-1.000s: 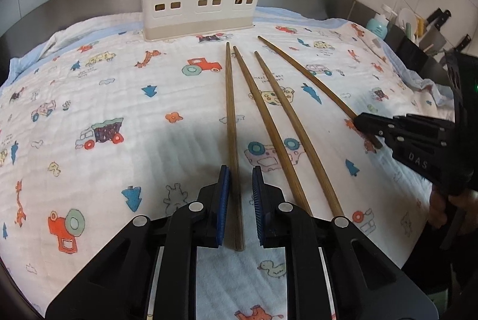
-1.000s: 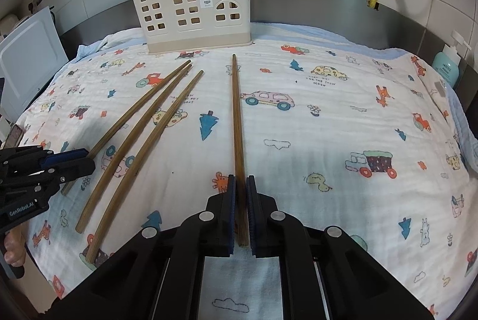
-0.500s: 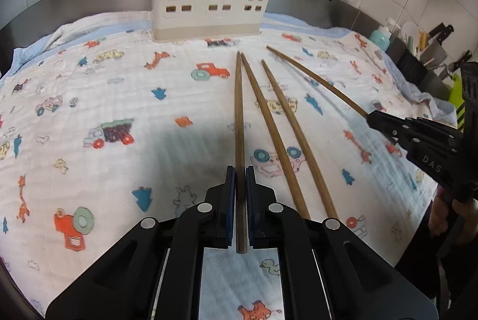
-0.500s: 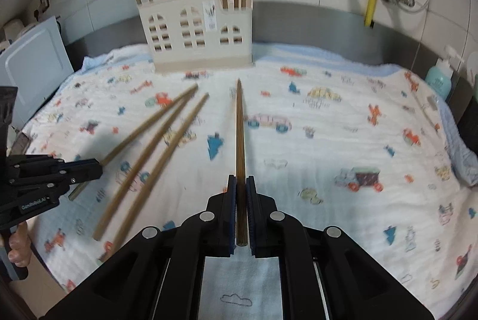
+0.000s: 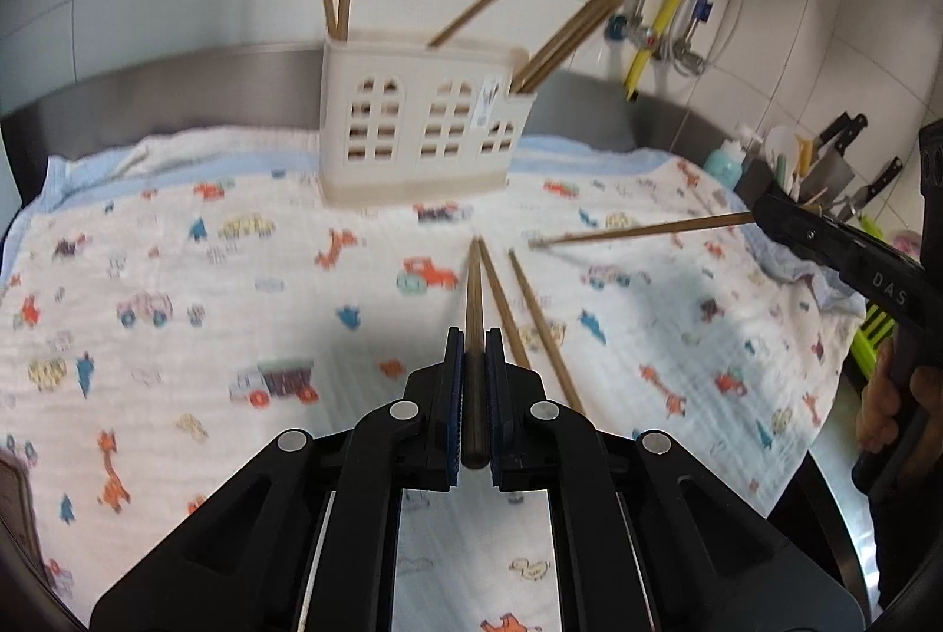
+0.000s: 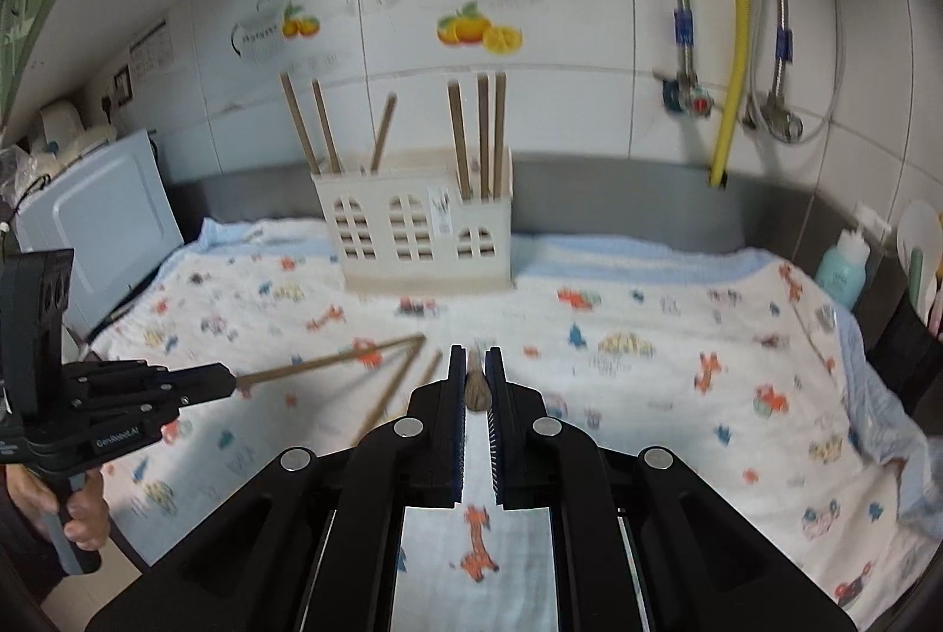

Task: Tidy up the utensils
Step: 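Lift the held chopsticks with both tools and carry them above the holder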

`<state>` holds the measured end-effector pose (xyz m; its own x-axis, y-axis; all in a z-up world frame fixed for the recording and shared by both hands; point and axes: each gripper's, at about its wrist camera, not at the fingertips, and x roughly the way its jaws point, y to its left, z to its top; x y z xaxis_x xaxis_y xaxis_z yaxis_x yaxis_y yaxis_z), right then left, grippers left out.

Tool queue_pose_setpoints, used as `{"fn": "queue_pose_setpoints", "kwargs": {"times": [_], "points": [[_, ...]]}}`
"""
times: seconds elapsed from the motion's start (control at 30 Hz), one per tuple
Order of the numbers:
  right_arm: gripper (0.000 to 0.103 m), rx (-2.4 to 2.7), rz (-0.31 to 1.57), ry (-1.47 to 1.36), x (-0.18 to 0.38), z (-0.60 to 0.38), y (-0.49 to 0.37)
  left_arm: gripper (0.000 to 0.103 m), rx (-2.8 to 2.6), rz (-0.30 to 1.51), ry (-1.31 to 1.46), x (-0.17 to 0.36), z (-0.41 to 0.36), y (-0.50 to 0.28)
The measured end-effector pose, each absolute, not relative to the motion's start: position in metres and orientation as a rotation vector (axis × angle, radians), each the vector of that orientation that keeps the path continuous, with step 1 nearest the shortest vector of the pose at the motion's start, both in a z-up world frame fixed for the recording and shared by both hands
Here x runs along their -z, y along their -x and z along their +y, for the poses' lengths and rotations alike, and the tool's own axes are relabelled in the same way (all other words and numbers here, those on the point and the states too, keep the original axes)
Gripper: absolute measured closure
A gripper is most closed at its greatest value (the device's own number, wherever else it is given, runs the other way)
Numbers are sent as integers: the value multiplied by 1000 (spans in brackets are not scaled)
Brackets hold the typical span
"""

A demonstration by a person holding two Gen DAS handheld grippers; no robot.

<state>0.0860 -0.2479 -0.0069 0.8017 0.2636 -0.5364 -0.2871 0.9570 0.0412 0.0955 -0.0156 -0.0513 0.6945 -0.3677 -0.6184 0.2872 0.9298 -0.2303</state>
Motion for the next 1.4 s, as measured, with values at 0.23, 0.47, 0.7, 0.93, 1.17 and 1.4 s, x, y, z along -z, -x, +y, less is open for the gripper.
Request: {"fn": "queue_pose_setpoints", "kwargs": {"times": [0.23, 0.47, 0.7, 0.93, 1.17, 1.4], "points": [[97, -323, 535, 54, -21, -239, -97, 97, 385, 645, 103, 29, -16, -101], [96, -366, 505, 69, -59, -229, -116, 97, 401, 621, 73, 4, -16, -116], [97, -392, 452, 56, -110, -225, -148, 97, 399, 586, 49, -24, -13, -134], [96, -424, 417, 58, -148, -213, -174, 97, 393, 567, 22, -41, -10, -147], [97, -396, 357, 64, -178, -206, -199, 97, 375, 518, 7, -70, -3, -156], [97, -322, 406, 134, -161, -195, -239, 97, 352, 409, -9, -121, 0, -163]]}}
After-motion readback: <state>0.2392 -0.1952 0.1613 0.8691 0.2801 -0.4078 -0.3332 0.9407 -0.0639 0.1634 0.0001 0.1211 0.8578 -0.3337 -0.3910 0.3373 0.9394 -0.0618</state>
